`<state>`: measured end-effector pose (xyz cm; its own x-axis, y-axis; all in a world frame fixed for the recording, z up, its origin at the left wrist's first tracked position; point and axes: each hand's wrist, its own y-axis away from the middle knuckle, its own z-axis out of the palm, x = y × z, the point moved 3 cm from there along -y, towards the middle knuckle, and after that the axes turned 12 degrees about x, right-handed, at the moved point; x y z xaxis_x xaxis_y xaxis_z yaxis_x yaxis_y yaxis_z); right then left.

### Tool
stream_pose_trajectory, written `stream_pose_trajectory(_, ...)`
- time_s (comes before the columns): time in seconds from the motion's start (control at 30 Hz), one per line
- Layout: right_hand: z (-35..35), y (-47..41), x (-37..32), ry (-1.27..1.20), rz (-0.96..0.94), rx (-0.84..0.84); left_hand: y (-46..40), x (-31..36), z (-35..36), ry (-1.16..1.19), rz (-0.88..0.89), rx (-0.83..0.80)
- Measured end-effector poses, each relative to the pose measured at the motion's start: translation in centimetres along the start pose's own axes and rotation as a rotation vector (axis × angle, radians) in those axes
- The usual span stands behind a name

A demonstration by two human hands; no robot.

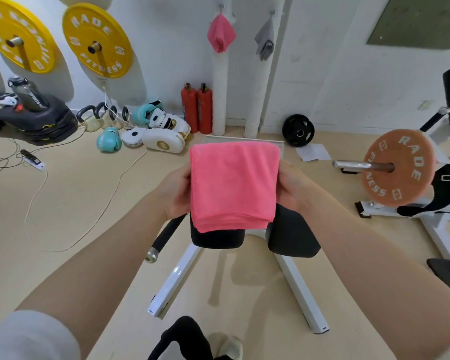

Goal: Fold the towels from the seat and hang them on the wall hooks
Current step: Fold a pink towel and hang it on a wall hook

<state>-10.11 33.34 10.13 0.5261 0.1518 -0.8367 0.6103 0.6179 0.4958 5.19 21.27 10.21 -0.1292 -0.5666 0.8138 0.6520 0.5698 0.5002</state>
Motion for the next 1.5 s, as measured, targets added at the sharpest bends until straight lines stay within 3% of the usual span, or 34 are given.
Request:
stream_pose_trajectory(0.1,2.1,-0.5,0.1,0.118,-0.027,0.063,0.3,1.2,-1.8,-0.044,0.072,0.059)
stream_pose_trajectory(0.2,4.2,-1.8,-0.1,0.487,-0.264,0.270,0.0,2.3,-4.3,-0.040,0.110,0.129)
stream_pose_trajectory(0.3,7.4,-1.6,0.4,0.441,-0.268,0.286,0.0,3.1,-7.2,-0.034,0.137,0.153)
stream_pose_trajectory(0.43,13.4,-1.3,1.6,0.136,-0.061,-0.002,0.3,4.8,-12.0,-0.047,0.183,0.144)
stream_pose_trajectory(0.63,23.3,-1.3,3.1,0.129,-0.184,-0.305,0.3,9.7,-21.7,-0.027,0.251,0.167)
stream_pose_trajectory(0.73,28.9,-1.8,4.6,0.198,-0.209,-0.397,0.1,12.0,-27.1,0.114,0.240,0.075)
stream_pose_trajectory(0.87,35.7,-3.3,6.0,0.399,-0.369,-0.223,-0.1,14.6,-33.9,0.302,0.191,-0.078)
stream_pose_trajectory(0.97,39.7,-3.6,7.0,0.257,-0.331,-0.284,-0.3,15.9,-37.6,0.300,0.144,-0.133)
stream_pose_trajectory(1.03,42.0,-3.9,7.5,0.148,-0.271,-0.305,-1.0,16.4,-39.2,0.292,0.110,-0.115)
stream_pose_trajectory(1.13,44.6,-4.9,7.3,0.056,-0.309,-0.206,-2.5,17.6,-40.3,0.302,0.127,-0.060)
stream_pose_trajectory(1.33,46.4,-9.5,6.1,-0.117,-0.351,-0.003,-6.7,18.3,-41.2,0.156,0.198,0.258)
stream_pose_trajectory(1.5,48.1,-15.8,4.6,-0.199,-0.309,0.048,-13.1,20.5,-41.6,-0.021,0.305,0.265)
